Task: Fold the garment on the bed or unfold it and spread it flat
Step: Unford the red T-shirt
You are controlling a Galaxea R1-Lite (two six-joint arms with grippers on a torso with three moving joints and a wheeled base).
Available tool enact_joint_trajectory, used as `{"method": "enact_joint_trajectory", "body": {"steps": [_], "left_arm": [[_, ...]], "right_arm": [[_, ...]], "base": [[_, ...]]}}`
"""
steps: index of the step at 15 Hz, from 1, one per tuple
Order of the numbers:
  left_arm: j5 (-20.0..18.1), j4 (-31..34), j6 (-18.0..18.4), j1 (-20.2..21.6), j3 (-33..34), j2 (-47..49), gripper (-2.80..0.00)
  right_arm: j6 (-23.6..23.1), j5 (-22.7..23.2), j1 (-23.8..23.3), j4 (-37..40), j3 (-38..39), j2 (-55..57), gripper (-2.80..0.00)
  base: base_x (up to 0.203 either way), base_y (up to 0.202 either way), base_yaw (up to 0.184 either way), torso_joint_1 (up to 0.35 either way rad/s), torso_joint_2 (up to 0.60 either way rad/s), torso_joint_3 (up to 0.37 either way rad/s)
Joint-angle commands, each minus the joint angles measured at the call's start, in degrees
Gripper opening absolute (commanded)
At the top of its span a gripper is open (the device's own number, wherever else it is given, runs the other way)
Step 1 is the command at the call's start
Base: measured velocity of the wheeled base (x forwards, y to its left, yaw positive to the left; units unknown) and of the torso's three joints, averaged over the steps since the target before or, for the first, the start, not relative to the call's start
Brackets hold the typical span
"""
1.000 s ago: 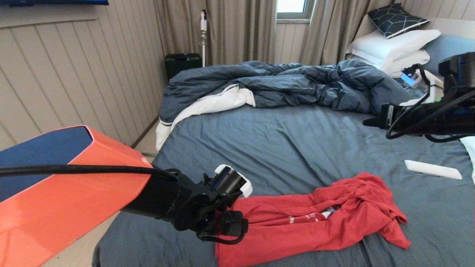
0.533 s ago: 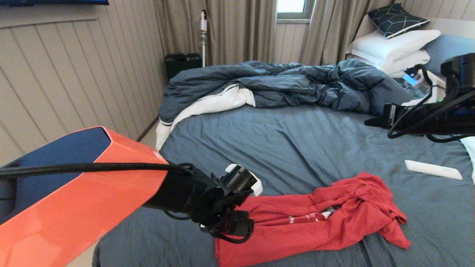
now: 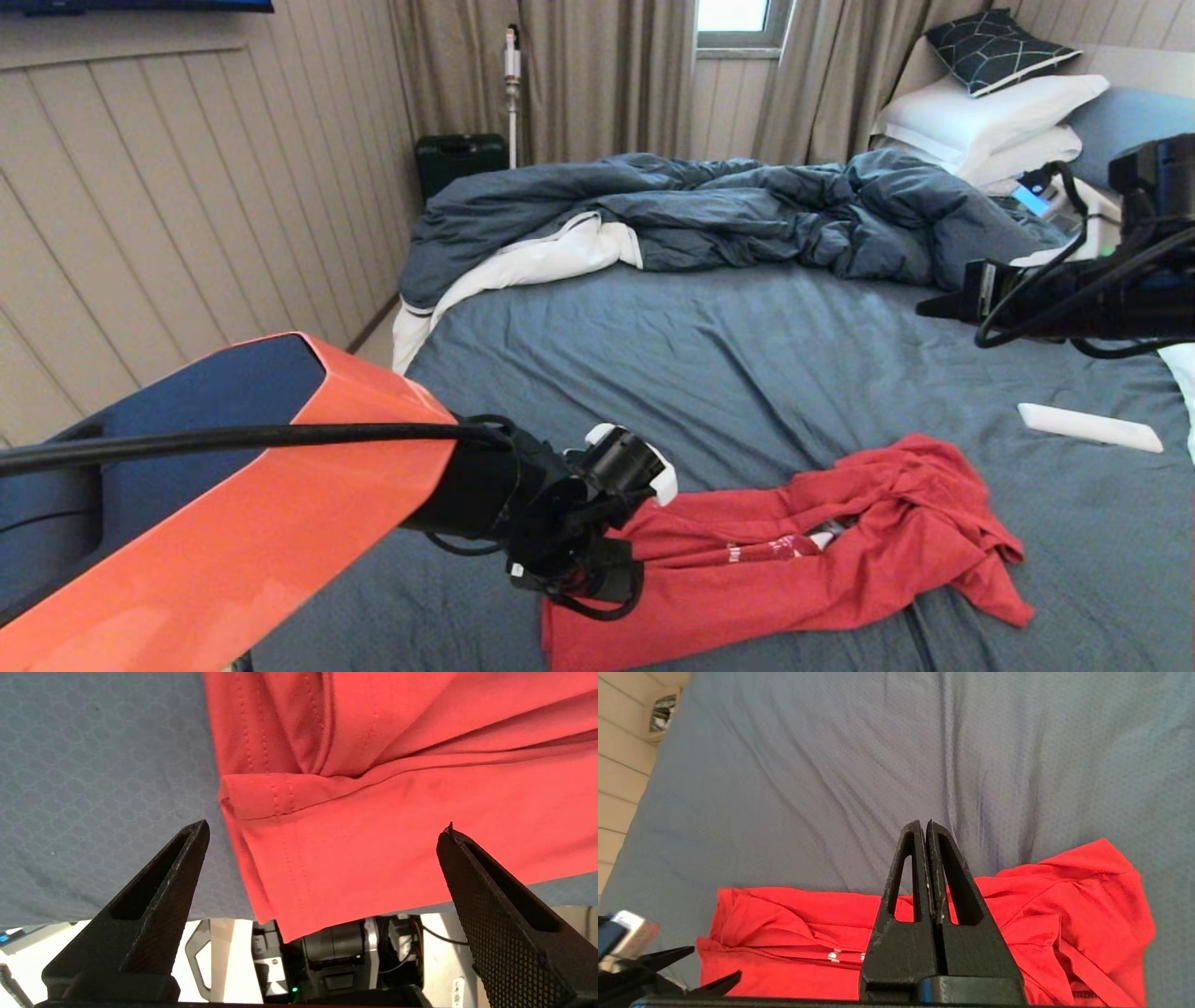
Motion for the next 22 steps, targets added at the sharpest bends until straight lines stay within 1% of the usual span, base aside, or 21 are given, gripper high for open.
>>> {"method": "enact_joint_trajectory", "body": {"steps": [1,4,9,10,14,16,22], "left_arm": [[0.46,0.23,-0.14,-0.15,-0.42,0.33,0.00],[2.01,0.65,0.01,-0.50,-1.14,1.04,0.00],[2.02,1.80,0.10,-0.68,-1.76,1.13,0.00],[2.02,1.98,0.10,-0.68,-1.93,1.31,-2.80],[1.93,2.04,-0.26,-0.95,-3.07,1.65,-2.80],[1.93,1.98,-0.43,-1.12,-3.08,1.75,-2.80],[2.02,2.06,-0.60,-1.05,-2.70,1.11,-2.80]], "right_arm": [[0.03,0.61,-0.36,-0.06,0.02,-0.20,-2.80],[0.12,1.18,-0.80,-0.59,0.15,-0.20,-2.80],[0.03,1.75,-0.83,-0.59,0.16,-0.29,-2.80],[0.03,1.75,-0.89,-0.67,0.11,-0.29,-2.80],[0.12,1.87,-2.04,-1.03,-0.06,-0.29,-2.80],[0.00,3.42,-2.77,-1.03,-0.14,-0.31,-2.80],[0.03,3.69,-2.91,-1.03,-0.15,-0.47,-2.80]], "base": [[0.000,0.000,0.000,0.000,0.00,0.000],[0.000,0.000,0.000,0.000,0.00,0.000],[0.000,0.000,0.000,0.000,0.00,0.000],[0.000,0.000,0.000,0.000,0.00,0.000],[0.000,0.000,0.000,0.000,0.00,0.000],[0.000,0.000,0.000,0.000,0.00,0.000],[0.000,0.000,0.000,0.000,0.00,0.000]]}}
